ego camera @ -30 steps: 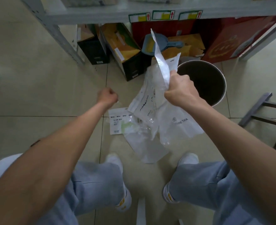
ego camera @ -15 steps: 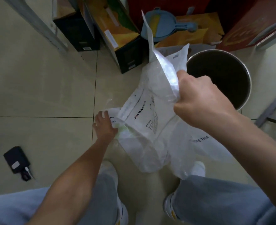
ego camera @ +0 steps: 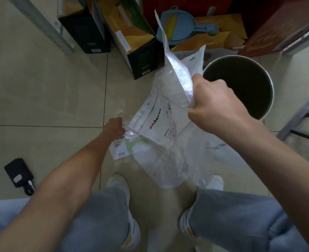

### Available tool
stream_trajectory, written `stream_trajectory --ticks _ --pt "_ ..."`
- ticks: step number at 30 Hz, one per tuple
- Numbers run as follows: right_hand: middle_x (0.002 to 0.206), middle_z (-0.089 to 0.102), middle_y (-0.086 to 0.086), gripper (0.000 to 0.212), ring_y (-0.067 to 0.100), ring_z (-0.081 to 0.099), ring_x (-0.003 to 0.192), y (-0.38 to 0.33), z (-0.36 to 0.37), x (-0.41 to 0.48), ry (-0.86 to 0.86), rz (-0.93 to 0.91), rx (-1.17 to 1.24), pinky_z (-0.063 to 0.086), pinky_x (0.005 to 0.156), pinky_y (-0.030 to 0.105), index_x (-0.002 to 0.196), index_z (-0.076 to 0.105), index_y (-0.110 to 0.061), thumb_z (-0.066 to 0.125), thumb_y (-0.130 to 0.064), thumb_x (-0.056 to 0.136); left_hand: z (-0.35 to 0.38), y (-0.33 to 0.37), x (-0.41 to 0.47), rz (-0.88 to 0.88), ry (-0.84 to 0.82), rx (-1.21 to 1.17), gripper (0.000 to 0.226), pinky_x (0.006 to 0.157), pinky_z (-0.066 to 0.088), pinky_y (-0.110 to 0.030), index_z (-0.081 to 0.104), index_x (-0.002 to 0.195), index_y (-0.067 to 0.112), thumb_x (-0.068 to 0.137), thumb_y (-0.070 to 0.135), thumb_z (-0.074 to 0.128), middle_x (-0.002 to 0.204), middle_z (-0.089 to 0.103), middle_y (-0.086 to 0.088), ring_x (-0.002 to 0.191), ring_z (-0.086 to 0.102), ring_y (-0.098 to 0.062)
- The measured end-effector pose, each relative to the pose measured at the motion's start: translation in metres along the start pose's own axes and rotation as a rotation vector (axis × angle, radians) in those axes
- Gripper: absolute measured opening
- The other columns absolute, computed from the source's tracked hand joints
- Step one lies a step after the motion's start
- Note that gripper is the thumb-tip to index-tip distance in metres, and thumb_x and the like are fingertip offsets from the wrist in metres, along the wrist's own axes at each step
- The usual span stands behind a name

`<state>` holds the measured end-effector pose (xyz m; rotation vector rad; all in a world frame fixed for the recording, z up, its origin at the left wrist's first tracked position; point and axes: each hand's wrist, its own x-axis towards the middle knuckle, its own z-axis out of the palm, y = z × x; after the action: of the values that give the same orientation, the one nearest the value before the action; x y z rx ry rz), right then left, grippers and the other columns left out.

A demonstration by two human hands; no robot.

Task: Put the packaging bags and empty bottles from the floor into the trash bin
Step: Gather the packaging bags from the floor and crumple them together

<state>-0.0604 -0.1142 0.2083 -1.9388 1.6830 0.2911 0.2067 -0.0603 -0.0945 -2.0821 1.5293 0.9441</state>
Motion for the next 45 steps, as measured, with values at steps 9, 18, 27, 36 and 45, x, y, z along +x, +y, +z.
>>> stream_trajectory --ticks 9,18,27,36,45 --pt "0.11 0.061 0.018 0.067 0.035 0.066 0.09 -0.013 -0.003 -0.001 0.015 -0.052 0.095 0.06 0.077 0.048 0.148 0.03 -0.012 0.062 -0.005 0.089 -0.193 0.057 -0.117 0.088 -0.115 -0.313 0.003 0.05 0.055 -0.029 0.063 0.089 0.008 0.091 0.009 0.06 0.086 0.063 -0.008 0.074 0.064 -0.022" --pt "0.14 0.058 0.019 0.085 0.034 0.064 0.116 -0.024 -0.013 -0.024 -0.006 -0.199 0.236 0.055 0.087 0.041 0.16 0.02 -0.014 0.07 -0.021 0.091 -0.2 0.134 -0.248 0.372 -0.029 -0.951 0.016 0.062 0.059 -0.024 0.071 0.103 0.016 0.091 0.008 0.063 0.095 0.075 -0.003 0.08 0.076 -0.017" --pt "0.124 0.061 0.006 0.122 0.023 0.069 0.1 -0.004 -0.041 -0.04 -0.27 -0.239 0.491 0.061 0.085 0.04 0.158 0.01 -0.014 0.091 -0.032 0.069 -0.2 0.161 -0.261 0.479 -0.041 -1.033 0.023 0.063 0.055 -0.025 0.069 0.089 0.006 0.087 -0.004 0.048 0.079 0.067 -0.005 0.072 0.067 -0.016" --pt "0.117 0.062 0.01 0.088 0.025 0.066 0.099 0.0 -0.053 -0.047 0.091 -0.19 0.451 0.059 0.083 0.04 0.152 0.025 -0.018 0.078 -0.026 0.082 -0.226 0.163 -0.271 0.558 -0.085 -1.248 0.022 0.071 0.051 -0.029 0.064 0.092 0.009 0.092 0.024 0.048 0.085 0.067 0.0 0.079 0.063 -0.015" --pt "0.099 0.062 0.006 0.047 0.024 0.067 0.082 0.0 -0.041 -0.044 0.354 -0.123 0.313 0.061 0.067 0.038 0.131 0.043 -0.019 0.068 -0.009 0.092 -0.231 0.151 -0.242 0.403 0.29 -1.28 0.026 0.096 0.052 -0.046 0.071 0.093 0.006 0.09 0.023 0.051 0.1 0.071 -0.01 0.106 0.067 -0.029"
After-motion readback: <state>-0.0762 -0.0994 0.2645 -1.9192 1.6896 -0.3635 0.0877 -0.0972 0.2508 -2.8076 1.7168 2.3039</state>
